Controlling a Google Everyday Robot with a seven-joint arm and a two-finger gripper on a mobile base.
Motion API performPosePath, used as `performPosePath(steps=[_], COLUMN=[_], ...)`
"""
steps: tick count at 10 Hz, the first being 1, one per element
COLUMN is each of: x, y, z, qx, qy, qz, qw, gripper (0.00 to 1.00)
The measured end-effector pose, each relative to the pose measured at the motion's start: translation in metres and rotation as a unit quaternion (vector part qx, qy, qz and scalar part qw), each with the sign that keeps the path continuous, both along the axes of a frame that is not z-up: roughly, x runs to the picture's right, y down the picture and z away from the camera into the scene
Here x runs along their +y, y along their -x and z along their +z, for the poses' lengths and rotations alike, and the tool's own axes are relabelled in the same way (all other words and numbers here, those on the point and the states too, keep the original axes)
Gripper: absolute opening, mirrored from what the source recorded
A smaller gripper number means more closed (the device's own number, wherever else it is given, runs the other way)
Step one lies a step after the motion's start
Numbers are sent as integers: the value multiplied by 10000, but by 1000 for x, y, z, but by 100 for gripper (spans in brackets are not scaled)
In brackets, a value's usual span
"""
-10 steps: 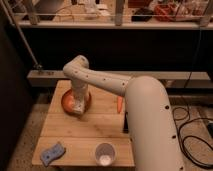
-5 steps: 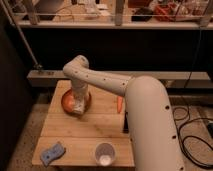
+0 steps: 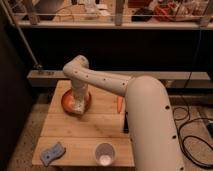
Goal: Place the bottle in the ceramic bowl
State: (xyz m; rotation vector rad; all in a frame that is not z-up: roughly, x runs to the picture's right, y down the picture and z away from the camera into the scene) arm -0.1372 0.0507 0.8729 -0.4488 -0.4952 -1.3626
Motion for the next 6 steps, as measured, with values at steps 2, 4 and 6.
performPosePath(steps=[2,4,6], x=[0,0,0], y=[0,0,0], z=[0,0,0], qx=[-8,-16,-27], qy=[0,-3,-6], qz=[-12,-25,-37], qw=[10000,10000,10000], gripper=[37,37,37])
